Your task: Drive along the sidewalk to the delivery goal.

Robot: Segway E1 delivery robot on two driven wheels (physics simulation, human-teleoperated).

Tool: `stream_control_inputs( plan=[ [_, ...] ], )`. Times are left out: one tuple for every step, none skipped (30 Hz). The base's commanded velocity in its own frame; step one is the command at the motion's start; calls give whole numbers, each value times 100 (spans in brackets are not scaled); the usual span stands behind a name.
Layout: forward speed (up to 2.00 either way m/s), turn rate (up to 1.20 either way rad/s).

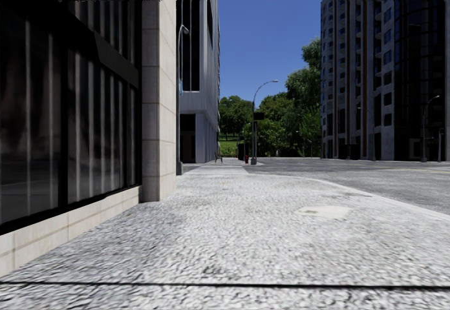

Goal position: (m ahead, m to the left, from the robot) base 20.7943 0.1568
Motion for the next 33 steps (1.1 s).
stream_control_inputs(
  plan=[
    [200, 0],
    [200, 0],
    [200, 0],
    [200, 0],
    [200, 0],
    [200, 0],
    [200, 0],
    [200, 0],
    [200, 0],
    [200, 0],
    [200, 0],
    [200, 0],
    [200, 0],
    [200, 0],
    [200, 0],
    [200, 0],
    [200, 0],
    [200, 0],
    [200, 0],
    [200, 0],
    [200, 0],
    [200, 0],
    [200, 0],
    [200, 0],
    [200, 0],
    [200, 0],
    [200, 0],
    [200, 0],
    [200, 0],
    [200, 0],
    [200, 0],
    [200, 2],
    [200, 16]
  ],
)
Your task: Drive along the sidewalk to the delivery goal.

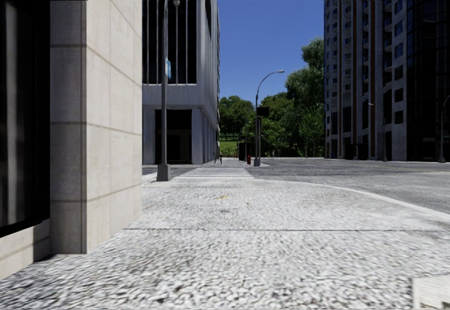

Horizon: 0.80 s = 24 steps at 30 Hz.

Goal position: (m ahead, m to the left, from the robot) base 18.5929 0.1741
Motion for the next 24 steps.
stream_control_inputs(
  plan=[
    [200, 16],
    [200, 23],
    [200, 14],
    [200, 0],
    [200, 0],
    [200, 0],
    [200, 0],
    [200, 0],
    [200, 0],
    [200, 0],
    [200, 0],
    [200, 0],
    [200, 0],
    [200, 11],
    [200, 28],
    [200, 28],
    [200, 35],
    [200, 33],
    [200, 13],
    [200, 13],
    [200, 0],
    [200, 0],
    [200, 0],
    [200, 0]
  ],
)
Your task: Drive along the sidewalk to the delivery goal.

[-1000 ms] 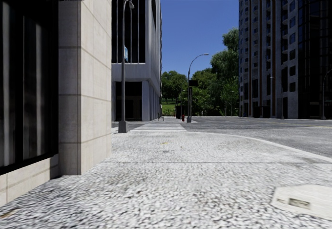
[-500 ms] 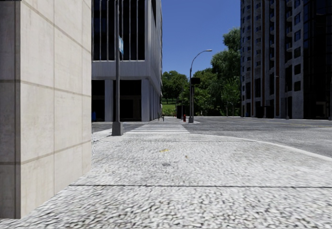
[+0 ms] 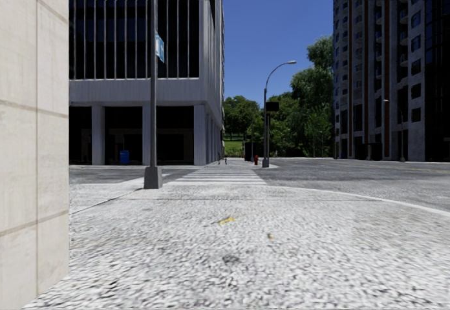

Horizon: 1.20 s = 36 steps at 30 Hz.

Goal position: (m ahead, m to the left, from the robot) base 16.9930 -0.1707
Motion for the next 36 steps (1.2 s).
stream_control_inputs(
  plan=[
    [200, 0],
    [200, 0],
    [200, 0],
    [200, 0],
    [200, 0],
    [200, 0],
    [200, 0],
    [200, 0],
    [200, 0],
    [200, 0],
    [200, 0],
    [200, 0],
    [200, 0],
    [200, 0],
    [200, 0],
    [200, 0],
    [200, 0],
    [200, 0],
    [200, 0],
    [200, 0],
    [200, 0],
    [200, 0],
    [200, 0],
    [200, 0],
    [200, 0],
    [200, 0],
    [200, 0],
    [200, 0],
    [200, 0],
    [200, 0],
    [200, 0],
    [200, 0],
    [200, 0],
    [200, 0],
    [200, 0],
    [200, 0]
  ],
)
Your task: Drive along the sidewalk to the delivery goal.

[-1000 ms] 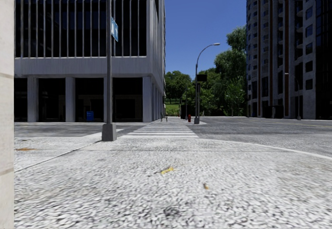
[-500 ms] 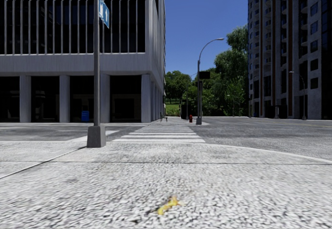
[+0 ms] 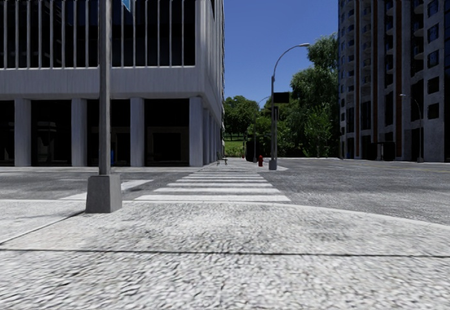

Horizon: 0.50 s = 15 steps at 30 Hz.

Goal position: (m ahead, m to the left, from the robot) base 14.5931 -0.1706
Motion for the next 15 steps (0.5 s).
stream_control_inputs(
  plan=[
    [200, 0],
    [200, 0],
    [200, 0],
    [200, 0],
    [200, 0],
    [200, 0],
    [200, 0],
    [200, 0],
    [200, 0],
    [200, 0],
    [200, 0],
    [200, 0],
    [200, 0],
    [200, 0],
    [200, 0]
  ],
)
